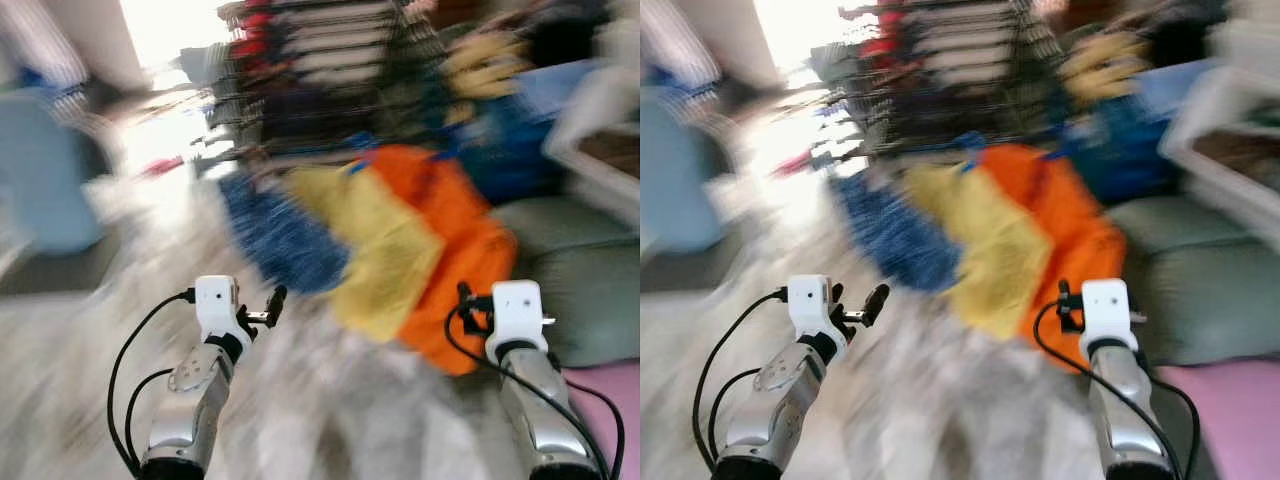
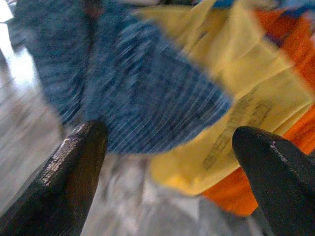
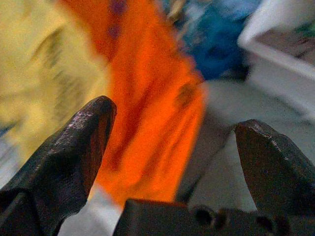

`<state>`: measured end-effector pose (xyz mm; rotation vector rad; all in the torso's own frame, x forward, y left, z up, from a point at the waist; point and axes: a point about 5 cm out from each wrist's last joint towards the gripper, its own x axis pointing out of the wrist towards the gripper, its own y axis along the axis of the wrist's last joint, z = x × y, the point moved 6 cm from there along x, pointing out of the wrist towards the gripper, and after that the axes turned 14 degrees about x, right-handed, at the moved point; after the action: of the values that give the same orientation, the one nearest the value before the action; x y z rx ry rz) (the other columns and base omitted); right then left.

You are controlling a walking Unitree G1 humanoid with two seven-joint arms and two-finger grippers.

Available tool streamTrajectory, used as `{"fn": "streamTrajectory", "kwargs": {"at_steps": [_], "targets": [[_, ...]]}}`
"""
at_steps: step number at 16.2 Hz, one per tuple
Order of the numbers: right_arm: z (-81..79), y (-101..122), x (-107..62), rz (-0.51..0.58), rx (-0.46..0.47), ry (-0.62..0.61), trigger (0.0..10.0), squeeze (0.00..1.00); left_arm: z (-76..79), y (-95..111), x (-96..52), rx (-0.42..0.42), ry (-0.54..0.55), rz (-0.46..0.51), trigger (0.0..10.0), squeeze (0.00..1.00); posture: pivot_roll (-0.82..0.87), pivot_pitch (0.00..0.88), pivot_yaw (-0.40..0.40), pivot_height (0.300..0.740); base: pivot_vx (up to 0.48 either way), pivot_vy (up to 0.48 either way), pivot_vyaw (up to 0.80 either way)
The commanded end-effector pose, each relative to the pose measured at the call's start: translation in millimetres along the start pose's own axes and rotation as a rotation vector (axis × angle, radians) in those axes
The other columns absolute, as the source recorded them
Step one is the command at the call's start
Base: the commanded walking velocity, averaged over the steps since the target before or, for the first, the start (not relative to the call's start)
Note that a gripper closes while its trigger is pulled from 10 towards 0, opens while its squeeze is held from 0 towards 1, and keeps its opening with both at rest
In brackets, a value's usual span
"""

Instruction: Hang hanger

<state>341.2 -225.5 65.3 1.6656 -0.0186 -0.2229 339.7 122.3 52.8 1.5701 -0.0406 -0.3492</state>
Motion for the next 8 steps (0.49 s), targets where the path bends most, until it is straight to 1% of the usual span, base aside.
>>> {"fn": "streamTrajectory", "kwargs": {"at_steps": [1,4,6,8], "targets": [[-11.5,0.7,-0.3,0.004,0.013,0.026,10.0,0.00,-12.6,0.1,-3.3,0.013,0.026,-0.006,10.0,0.00,-0.20,0.000,0.072,0.740,0.300,0.000,-0.58],[-10.6,1.2,-2.4,0.005,-0.001,0.028,10.0,0.00,-11.8,-2.1,-2.8,0.012,0.024,-0.019,10.0,0.00,-0.20,0.000,0.071,0.740,0.308,0.000,0.00],[-10.9,0.8,-3.1,0.000,-0.004,0.036,10.0,0.00,-12.0,-2.0,-2.4,0.015,0.026,-0.025,10.0,0.00,-0.21,0.000,0.071,0.740,0.373,0.242,0.00],[-11.7,-0.1,-3.4,-0.008,-0.009,0.045,10.0,0.00,-11.4,-0.2,-1.6,0.016,0.023,-0.024,10.0,0.00,-0.20,0.000,0.075,0.740,0.356,0.322,0.00]]}}
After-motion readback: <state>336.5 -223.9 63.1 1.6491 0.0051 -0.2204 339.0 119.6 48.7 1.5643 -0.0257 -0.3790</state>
